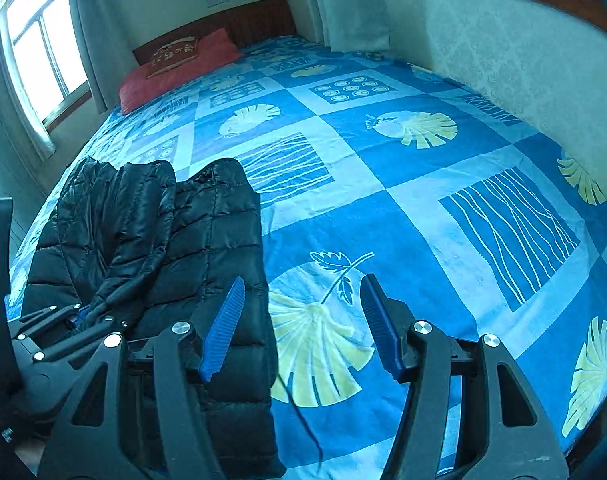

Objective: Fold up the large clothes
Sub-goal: 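Fold the held edge over the jacket and open the left gripper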

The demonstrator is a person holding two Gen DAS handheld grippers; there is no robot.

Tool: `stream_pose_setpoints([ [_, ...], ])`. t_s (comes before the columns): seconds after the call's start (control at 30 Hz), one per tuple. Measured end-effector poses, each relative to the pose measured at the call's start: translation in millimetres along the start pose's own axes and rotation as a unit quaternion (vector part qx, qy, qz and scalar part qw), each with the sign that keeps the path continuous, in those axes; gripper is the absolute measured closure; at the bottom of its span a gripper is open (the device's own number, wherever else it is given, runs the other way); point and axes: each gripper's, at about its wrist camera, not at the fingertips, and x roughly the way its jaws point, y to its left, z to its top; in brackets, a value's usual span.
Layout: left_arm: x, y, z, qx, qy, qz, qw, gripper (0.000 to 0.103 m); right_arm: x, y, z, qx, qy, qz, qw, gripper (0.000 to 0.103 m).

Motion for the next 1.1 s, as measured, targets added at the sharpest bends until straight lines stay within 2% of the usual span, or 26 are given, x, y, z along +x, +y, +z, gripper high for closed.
stream_pose_setpoints([
  [0.3,-2.4,-2.1,-5.5,0.004,-0.01,0.003,0.9999,0.081,3.7,-0.3,-1.9,-0.001,0.005,-0.003,1.0,0.043],
  [0.4,-10.7,-5.2,-5.5,0.011,-0.012,0.004,0.9999,0.072,2.4,-1.1,-1.8,-0.003,0.004,-0.005,1.0,0.043],
  [0.47,-17.5,-9.5,-6.4,0.015,-0.016,-0.01,0.9997,0.056,0.3,-2.1,-2.5,-0.003,0.003,-0.007,1.0,0.043],
  [0.53,-26.5,-13.2,-8.1,0.017,-0.02,-0.019,0.9995,0.052,-1.6,-3.7,-2.7,-0.005,0.002,-0.008,1.0,0.043],
  [0.83,-82.2,-5.3,-10.2,0.014,-0.045,-0.057,0.9973,0.052,-25.7,-0.7,-2.4,-0.016,-0.015,-0.013,1.0,0.043],
  [0.97,-101.4,18.0,-13.9,-0.004,-0.063,-0.053,0.9966,0.052,-37.3,13.0,-0.4,-0.026,-0.024,-0.005,0.999,0.043],
  [1.1,-113.7,53.0,-16.8,-0.029,-0.085,-0.028,0.9956,0.051,-43.3,39.2,5.0,-0.044,-0.032,0.011,0.998,0.043],
])
